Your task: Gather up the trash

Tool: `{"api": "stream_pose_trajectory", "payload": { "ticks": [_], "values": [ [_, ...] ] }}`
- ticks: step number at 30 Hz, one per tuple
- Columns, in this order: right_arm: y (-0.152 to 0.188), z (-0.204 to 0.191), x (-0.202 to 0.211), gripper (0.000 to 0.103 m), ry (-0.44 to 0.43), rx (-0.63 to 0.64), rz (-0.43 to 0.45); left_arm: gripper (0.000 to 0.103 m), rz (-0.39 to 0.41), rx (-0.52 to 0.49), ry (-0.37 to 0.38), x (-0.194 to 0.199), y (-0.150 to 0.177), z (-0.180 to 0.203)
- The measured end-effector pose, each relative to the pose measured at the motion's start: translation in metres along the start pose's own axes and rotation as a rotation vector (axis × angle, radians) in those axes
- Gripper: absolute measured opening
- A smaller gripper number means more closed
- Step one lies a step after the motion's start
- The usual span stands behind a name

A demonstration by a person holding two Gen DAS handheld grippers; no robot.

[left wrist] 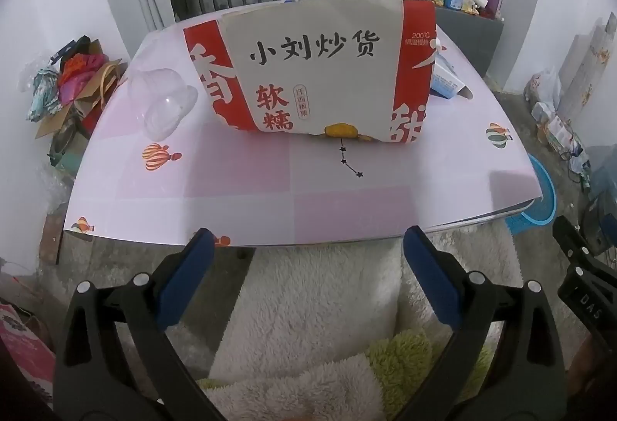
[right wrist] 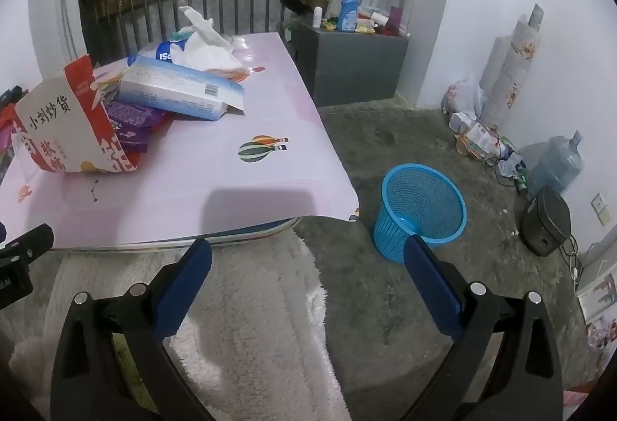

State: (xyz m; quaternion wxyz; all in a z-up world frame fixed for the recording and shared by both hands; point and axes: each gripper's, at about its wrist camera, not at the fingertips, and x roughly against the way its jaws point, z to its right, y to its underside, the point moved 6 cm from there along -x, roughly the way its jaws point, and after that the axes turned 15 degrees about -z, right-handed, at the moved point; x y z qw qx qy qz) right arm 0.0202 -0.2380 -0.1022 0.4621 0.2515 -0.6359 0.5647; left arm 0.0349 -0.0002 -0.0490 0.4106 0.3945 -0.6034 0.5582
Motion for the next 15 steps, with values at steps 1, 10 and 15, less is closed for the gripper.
{"api": "stream_pose_trajectory", "payload": {
  "ticks": [1, 10, 15],
  "values": [
    [-0.0001, 0.0000, 0.0000, 0.097, 0.001, 0.001, 0.000, 0.094, -0.001, 0.000, -0.001, -0.0004, 0.0003, -0.0001],
    [-0.0009, 0.0002, -0.0002, 0.097, -0.002, -0.001, 0.002, 0.094, 0.006, 0.000, -0.001, -0.0013, -0.0018, 0.0001],
    [-0.0011, -0.0007, 0.0000, 0.097, -0.005, -0.002, 0.003, 0.094, 0.003, 0.002, 0.002, -0.0003, 0.0000, -0.0003]
  ]
}}
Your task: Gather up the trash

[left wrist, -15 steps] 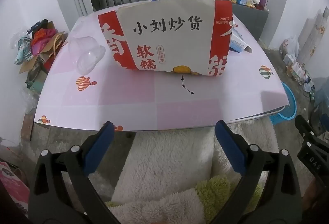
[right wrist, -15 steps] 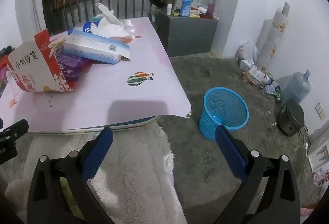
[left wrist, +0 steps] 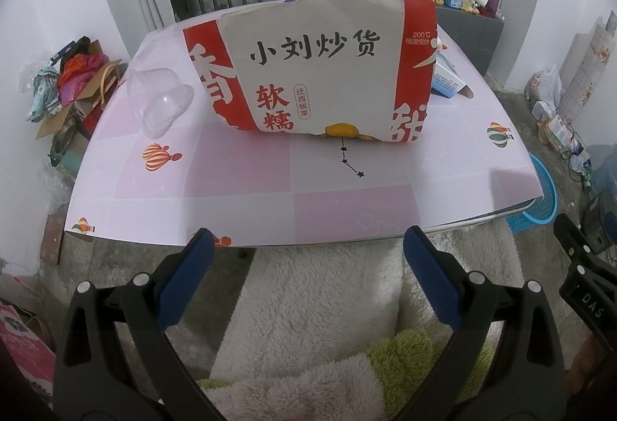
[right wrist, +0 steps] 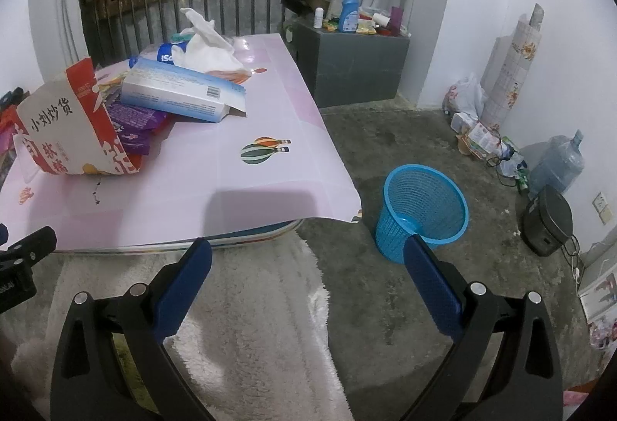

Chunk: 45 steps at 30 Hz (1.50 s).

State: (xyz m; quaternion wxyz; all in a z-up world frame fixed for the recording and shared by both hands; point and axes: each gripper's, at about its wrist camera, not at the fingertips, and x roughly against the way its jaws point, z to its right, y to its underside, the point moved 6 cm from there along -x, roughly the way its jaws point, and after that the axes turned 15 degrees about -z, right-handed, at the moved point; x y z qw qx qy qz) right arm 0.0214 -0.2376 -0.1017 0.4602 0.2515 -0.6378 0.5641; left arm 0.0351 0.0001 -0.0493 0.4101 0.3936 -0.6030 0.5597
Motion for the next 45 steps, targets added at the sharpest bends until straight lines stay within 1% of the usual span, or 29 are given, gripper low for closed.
{"api": "stream_pose_trajectory", "payload": {
  "ticks": [19, 30, 33, 36, 38, 40, 43, 45],
  "values": [
    [0.000, -0.001, 0.000, 0.097, -0.001, -0.002, 0.001, 0.094, -0.006, -0.001, -0.001, -0.001, 0.001, 0.001],
    [-0.001, -0.004, 0.000, 0.097, -0.005, -0.010, 0.001, 0.094, -0.012, -0.003, 0.004, -0.006, 0.007, -0.009],
    [-0.001, -0.004, 0.000, 0.097, -0.007, -0.009, 0.002, 0.094, -0.027, 0.004, 0.008, -0.008, 0.004, -0.005],
    [-0.001, -0.009, -0.001, 0.097, -0.011, -0.007, 0.001, 0.094, -0.032, 0.013, 0.010, -0.011, 0.002, -0.007],
    [-0.002, -0.014, -0.002, 0.097, -0.018, -0.004, -0.001, 0.094, -0.049, 0.024, 0.020, -0.012, 0.001, -0.011],
    [-0.003, -0.015, -0.004, 0.097, -0.023, 0.003, -0.003, 0.094, -0.028, 0.034, 0.019, -0.011, -0.003, -0.017],
    [-0.008, -0.025, -0.006, 0.097, -0.028, 0.016, -0.002, 0.094, 0.046, 0.048, 0.013, -0.007, -0.011, -0.031],
    [-0.013, -0.032, -0.008, 0.097, -0.032, 0.025, -0.001, 0.094, 0.103, 0.053, 0.038, -0.002, -0.019, -0.043]
  ]
}}
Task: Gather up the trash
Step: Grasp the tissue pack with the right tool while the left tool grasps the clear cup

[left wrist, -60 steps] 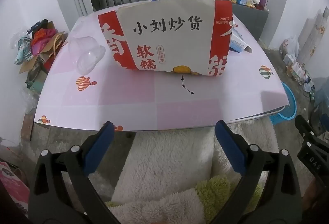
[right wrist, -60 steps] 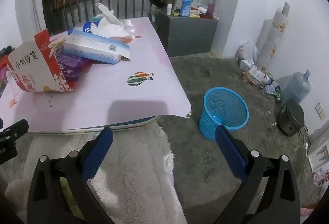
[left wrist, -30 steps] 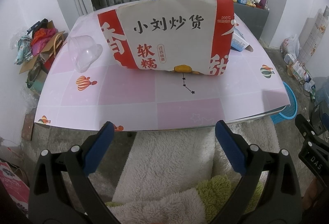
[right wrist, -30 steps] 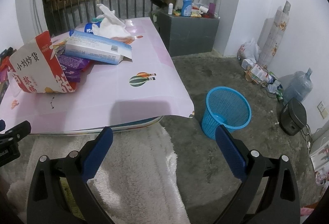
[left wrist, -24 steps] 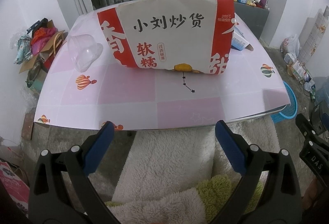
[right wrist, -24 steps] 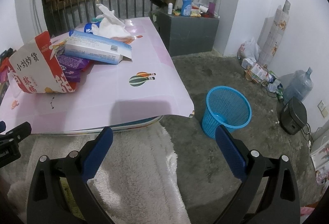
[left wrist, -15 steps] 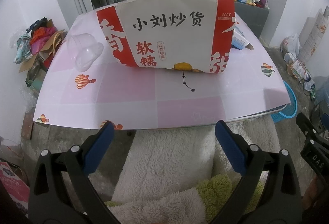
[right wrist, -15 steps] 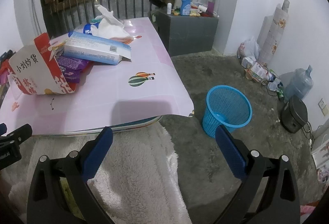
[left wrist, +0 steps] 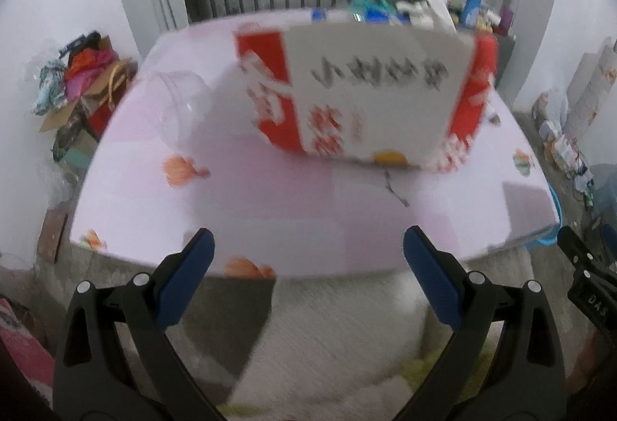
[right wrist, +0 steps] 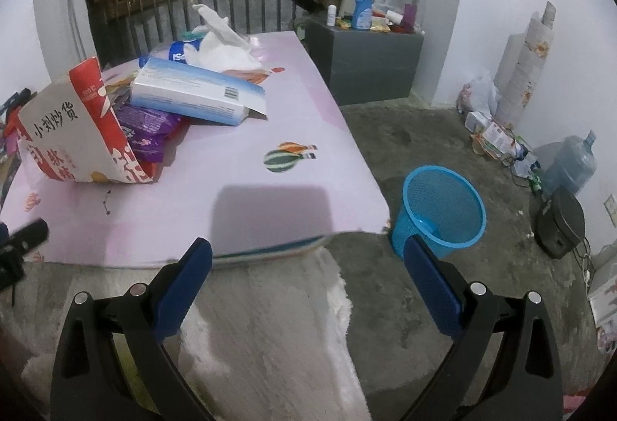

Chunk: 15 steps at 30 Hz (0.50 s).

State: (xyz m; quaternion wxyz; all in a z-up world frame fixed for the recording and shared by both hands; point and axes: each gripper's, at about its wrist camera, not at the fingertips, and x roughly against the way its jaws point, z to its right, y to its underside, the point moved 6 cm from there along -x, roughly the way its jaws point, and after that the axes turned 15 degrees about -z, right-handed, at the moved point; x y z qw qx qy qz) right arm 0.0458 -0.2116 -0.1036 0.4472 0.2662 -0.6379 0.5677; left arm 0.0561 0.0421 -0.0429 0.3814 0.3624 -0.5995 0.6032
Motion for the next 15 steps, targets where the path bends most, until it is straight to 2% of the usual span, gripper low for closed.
{"api": "stream_pose_trajectory", "payload": {
  "ticks": [5, 9, 11, 15],
  "values": [
    [-0.016, -0.013, -0.004, 0.097, -0.002, 0.010, 0.006, 0.094, 0.134, 0.025, 0.117, 0.008, -0.023, -0.036],
    [-0.031, -0.012, -0.008, 0.097, 0.009, 0.004, 0.015, 0.094, 0.105, 0.127, 0.194, -0.004, -0.040, -0.068],
    [-0.040, -0.012, -0.009, 0.097, 0.011, -0.006, 0.021, 0.094, 0.072, 0.160, 0.200, -0.013, -0.047, -0.082],
    [-0.058, -0.010, -0.007, 0.097, -0.028, -0.034, 0.027, 0.094, 0.138, 0.185, 0.199, -0.011, -0.065, -0.108]
  ]
}}
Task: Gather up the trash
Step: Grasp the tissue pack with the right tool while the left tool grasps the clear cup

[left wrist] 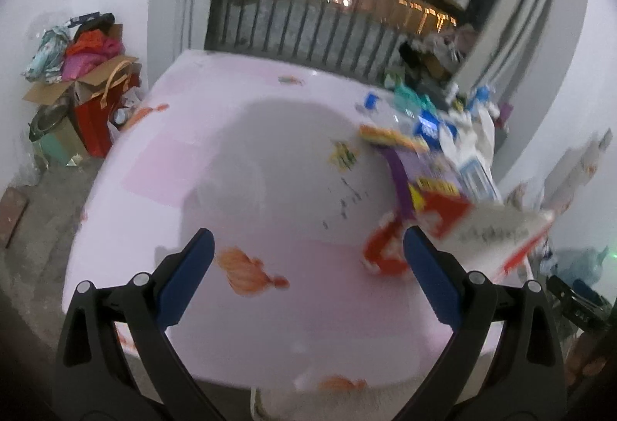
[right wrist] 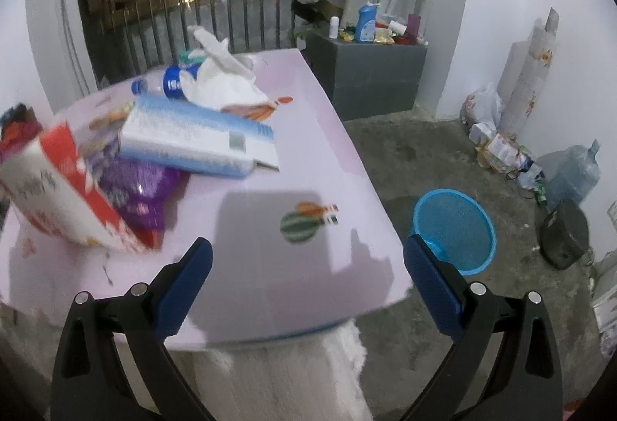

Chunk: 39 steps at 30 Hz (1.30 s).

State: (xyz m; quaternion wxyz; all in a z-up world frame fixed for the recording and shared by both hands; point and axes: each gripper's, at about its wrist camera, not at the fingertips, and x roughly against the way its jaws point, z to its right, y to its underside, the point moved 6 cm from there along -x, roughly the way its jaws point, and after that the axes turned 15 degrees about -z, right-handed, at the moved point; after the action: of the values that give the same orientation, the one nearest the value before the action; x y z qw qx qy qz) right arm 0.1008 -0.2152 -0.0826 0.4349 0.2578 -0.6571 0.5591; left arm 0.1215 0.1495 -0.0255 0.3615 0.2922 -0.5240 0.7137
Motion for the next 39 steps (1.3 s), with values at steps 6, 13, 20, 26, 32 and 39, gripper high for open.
{"api": "stream_pose_trajectory", "payload": {
  "ticks": [6, 13, 20, 26, 32, 39],
  "values": [
    [-0.034, 0.010, -0.020, 0.093, -0.304, -0.183, -0.101, 0.094, 0.004, 0.020, 0.100, -0.009, -0.030, -0.022],
    [-0.052, 0.006, -0.070, 0.089, -0.733, -0.481, -0.306, 0.066, -0.082, 0.047, 0.176, -0.039, -0.054, -0.029],
    [-0.062, -0.025, -0.123, 0.079, -0.925, -0.629, -0.477, 0.042, -0.122, 0.070, 0.158, -0.065, -0.063, -0.039],
    [-0.081, -0.036, -0.141, 0.067, -0.992, -0.708, -0.476, 0.028, -0.155, 0.082, 0.161, -0.081, -0.058, -0.043],
    [-0.086, -0.042, -0.154, 0.048, -1.060, -0.785, -0.482, 0.010, -0.175, 0.095, 0.163, -0.083, -0.055, -0.048],
    [-0.080, -0.055, -0.159, 0.049, -1.160, -0.874, -0.543, 0.005, -0.142, 0.095, 0.132, -0.072, -0.057, -0.052]
  ]
}}
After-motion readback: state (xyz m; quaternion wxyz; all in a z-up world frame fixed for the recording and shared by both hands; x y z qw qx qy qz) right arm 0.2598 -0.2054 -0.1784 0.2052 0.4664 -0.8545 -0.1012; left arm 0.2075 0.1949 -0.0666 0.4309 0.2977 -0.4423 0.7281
